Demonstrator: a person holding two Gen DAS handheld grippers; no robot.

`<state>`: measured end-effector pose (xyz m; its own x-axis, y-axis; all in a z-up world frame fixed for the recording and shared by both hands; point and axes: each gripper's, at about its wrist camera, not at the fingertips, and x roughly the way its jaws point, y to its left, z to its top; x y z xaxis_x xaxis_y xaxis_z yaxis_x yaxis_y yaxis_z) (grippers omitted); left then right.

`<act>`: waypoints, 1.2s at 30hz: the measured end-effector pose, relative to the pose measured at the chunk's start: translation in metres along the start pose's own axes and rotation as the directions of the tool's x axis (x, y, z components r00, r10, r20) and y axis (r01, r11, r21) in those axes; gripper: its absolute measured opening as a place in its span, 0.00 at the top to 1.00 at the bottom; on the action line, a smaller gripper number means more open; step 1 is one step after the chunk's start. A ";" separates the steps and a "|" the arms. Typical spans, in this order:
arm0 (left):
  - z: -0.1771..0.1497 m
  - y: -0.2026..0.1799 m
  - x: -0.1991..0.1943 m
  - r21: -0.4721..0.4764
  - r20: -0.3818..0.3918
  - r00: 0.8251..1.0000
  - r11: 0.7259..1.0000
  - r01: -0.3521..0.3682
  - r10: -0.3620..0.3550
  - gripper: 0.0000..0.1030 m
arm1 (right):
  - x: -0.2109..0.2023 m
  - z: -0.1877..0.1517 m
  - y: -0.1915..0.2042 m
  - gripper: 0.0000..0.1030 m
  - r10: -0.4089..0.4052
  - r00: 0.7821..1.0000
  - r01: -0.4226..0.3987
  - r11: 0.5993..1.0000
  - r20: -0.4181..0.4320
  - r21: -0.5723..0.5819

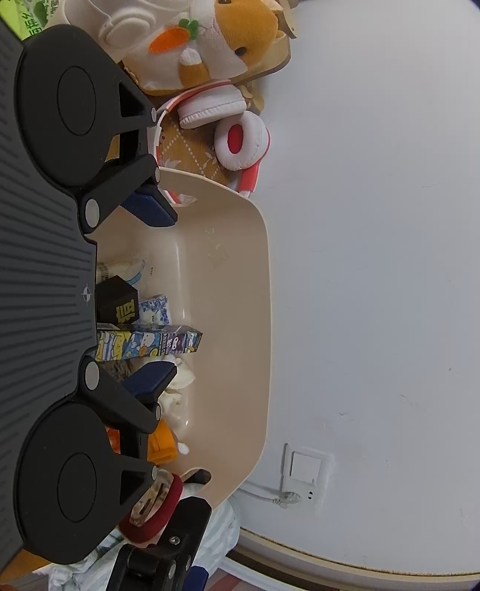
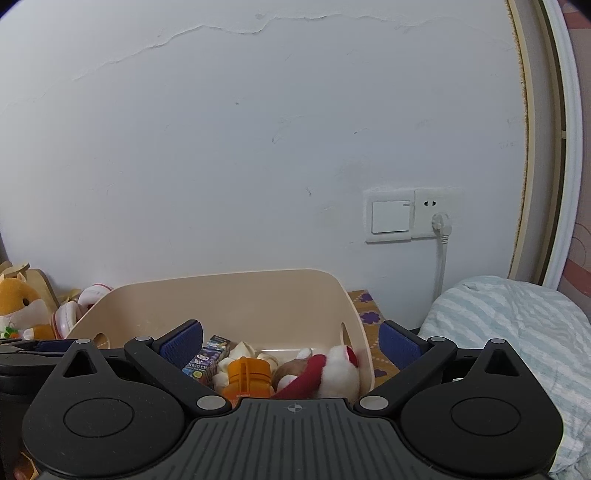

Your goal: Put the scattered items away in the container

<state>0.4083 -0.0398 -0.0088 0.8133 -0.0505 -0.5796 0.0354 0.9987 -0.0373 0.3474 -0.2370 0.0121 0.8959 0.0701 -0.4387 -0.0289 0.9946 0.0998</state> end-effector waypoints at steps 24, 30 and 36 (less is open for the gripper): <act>-0.049 0.013 -0.136 0.029 0.079 0.996 0.999 0.035 -0.037 0.21 | -0.118 -0.036 0.016 0.00 -0.026 0.998 0.027 0.999 0.052 -0.026; -0.067 0.010 -0.164 0.023 0.072 0.995 0.997 0.067 -0.069 0.21 | -0.147 -0.053 0.012 0.00 -0.054 0.997 0.056 0.998 0.059 -0.021; -0.086 0.009 -0.191 0.022 0.086 0.993 0.997 0.077 -0.079 0.21 | -0.172 -0.069 0.012 0.00 -0.056 0.998 0.057 0.998 0.038 -0.021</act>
<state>0.2036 -0.0219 0.0313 0.8548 -0.1280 -0.5029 0.1108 0.9918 -0.0642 0.1626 -0.2318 0.0267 0.9124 0.0114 -0.4091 0.0125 0.9984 0.0558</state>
